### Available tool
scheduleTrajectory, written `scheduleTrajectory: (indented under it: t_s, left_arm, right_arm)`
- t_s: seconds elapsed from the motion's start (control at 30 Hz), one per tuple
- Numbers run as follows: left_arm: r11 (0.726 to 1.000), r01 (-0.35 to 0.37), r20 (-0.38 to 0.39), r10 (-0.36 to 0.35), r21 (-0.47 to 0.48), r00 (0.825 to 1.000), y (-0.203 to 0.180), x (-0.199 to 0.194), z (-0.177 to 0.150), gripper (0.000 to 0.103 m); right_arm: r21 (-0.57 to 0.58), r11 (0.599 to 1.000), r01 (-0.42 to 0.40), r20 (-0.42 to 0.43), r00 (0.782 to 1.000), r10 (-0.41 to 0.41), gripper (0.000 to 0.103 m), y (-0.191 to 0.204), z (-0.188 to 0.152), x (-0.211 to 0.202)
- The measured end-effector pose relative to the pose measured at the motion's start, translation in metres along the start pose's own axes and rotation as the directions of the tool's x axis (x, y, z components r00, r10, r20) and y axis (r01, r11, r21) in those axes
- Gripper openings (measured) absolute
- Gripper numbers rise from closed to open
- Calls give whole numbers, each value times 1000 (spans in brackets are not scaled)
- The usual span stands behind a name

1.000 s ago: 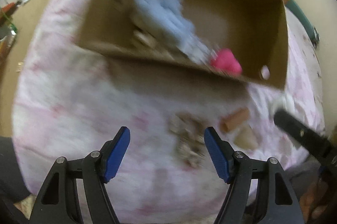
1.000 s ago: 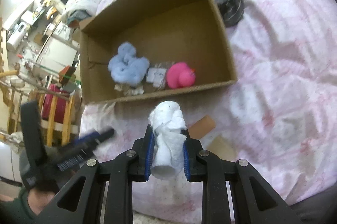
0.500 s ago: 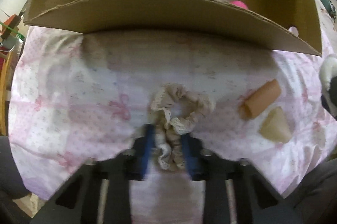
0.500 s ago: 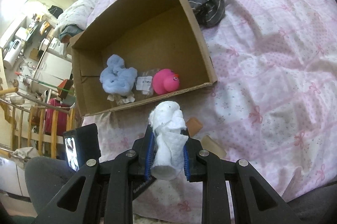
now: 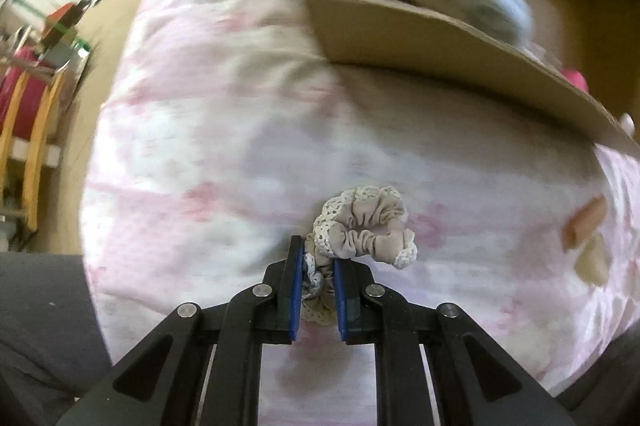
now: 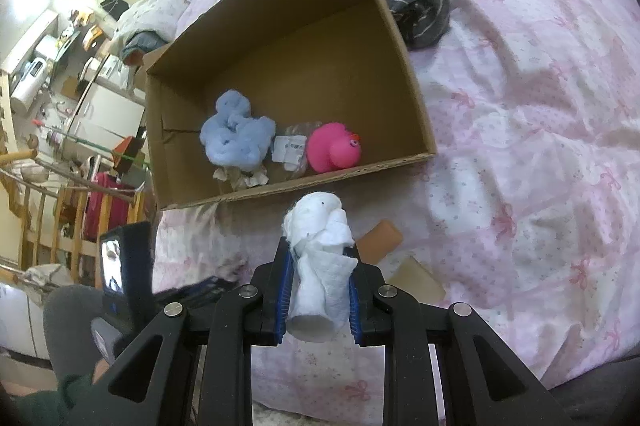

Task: Organize soft objects
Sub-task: 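Grasp the brown lace scrunchie with the left tool while the right tool holds the white cloth, then carry the brown scrunchie and white cloth over the box with both tools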

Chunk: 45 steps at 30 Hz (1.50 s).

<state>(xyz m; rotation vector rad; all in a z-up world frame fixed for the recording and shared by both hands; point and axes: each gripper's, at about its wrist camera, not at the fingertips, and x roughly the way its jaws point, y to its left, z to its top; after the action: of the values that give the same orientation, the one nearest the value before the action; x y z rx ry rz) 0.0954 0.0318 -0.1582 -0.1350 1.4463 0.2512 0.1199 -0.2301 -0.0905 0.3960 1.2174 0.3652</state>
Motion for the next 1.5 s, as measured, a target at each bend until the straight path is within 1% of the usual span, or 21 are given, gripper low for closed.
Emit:
scheduleTrajectory:
  t_s: [0.07, 0.13, 0.2, 0.27, 0.3, 0.37, 0.43, 0.47, 0.5, 0.53, 0.63, 0.7, 0.77, 0.83, 0.97, 1.07, 1.13, 1.27, 1.4, 1.5]
  left_arm:
    - [999, 30, 1, -30, -41, 1000, 11, -4, 2, 12]
    - [997, 50, 23, -48, -51, 999, 20, -13, -1, 12]
    - [998, 56, 58, -53, -39, 997, 23, -25, 4, 12]
    - [995, 92, 91, -89, -31, 992, 27, -41, 8, 12]
    - [995, 100, 114, -97, -12, 989, 26, -51, 6, 12]
    - [995, 100, 153, -101, 17, 983, 26, -65, 4, 12]
    - [993, 106, 198, -114, 51, 974, 15, -82, -3, 12]
    - [992, 107, 212, -117, 60, 970, 16, -89, -3, 12]
    - [992, 106, 220, -118, 62, 968, 8, -96, -9, 12]
    - [992, 110, 229, -121, 59, 966, 5, -103, -8, 12]
    - [990, 136, 246, -143, 43, 959, 18, -119, -9, 12]
    - [987, 159, 257, -162, 30, 953, 16, -128, -7, 12]
    - [989, 146, 268, -147, 21, 952, 11, -127, -4, 12]
    - [989, 144, 283, -142, 14, 949, 18, -117, 8, 12]
    - [988, 150, 329, -148, 19, 933, 21, -125, 18, 12]
    - [985, 168, 357, -167, 30, 919, 18, -135, 27, 12]
    - [984, 173, 375, -176, 43, 910, 13, -142, 33, 12]
    - [983, 169, 416, -182, 70, 891, 4, -154, 48, 12]
    - [983, 152, 449, -181, 100, 875, -6, -160, 66, 12]
    - [982, 150, 454, -186, 115, 871, -14, -155, 80, 12]
  right_arm:
    - [-10, 1000, 2, -5, 1000, -2, 25, 2, 0, 2]
    - [-18, 1000, 4, -9, 1000, -4, 25, 4, -1, 2]
    - [-22, 1000, 2, -10, 1000, -3, 25, 5, -1, 2]
    - [-25, 1000, 3, -10, 1000, -3, 25, 5, -2, 2]
    - [-25, 1000, 3, -11, 1000, -3, 25, 5, -3, 3]
    - [-24, 1000, 2, -12, 1000, -3, 25, 4, -3, 3]
    - [-26, 1000, -1, -12, 1000, 1, 25, 5, -3, 2]
    - [-30, 1000, -5, -12, 1000, 4, 25, 6, -3, 2]
    - [-34, 999, -9, -11, 1000, 8, 25, 7, -3, 2]
    - [-42, 999, -11, -9, 1000, 10, 25, 9, -4, 1]
    - [-60, 998, -17, -5, 1000, 16, 25, 13, -4, 1]
    - [-71, 997, -20, 2, 1000, 20, 25, 16, -4, 0]
    - [-78, 997, -29, 12, 999, 30, 25, 18, -4, -2]
    - [-90, 995, -40, 30, 999, 43, 25, 21, -3, -6]
    - [-123, 990, -63, 88, 993, 74, 25, 28, -2, -20]
    - [-179, 979, -100, 166, 977, 130, 25, 41, 2, -41]
    - [-215, 971, -106, 209, 966, 152, 25, 50, 7, -53]
    - [-230, 966, -121, 242, 954, 177, 25, 57, 21, -63]
    - [-264, 959, -101, 256, 952, 170, 25, 61, 40, -65]
    - [-271, 960, -63, 265, 954, 137, 25, 60, 57, -58]
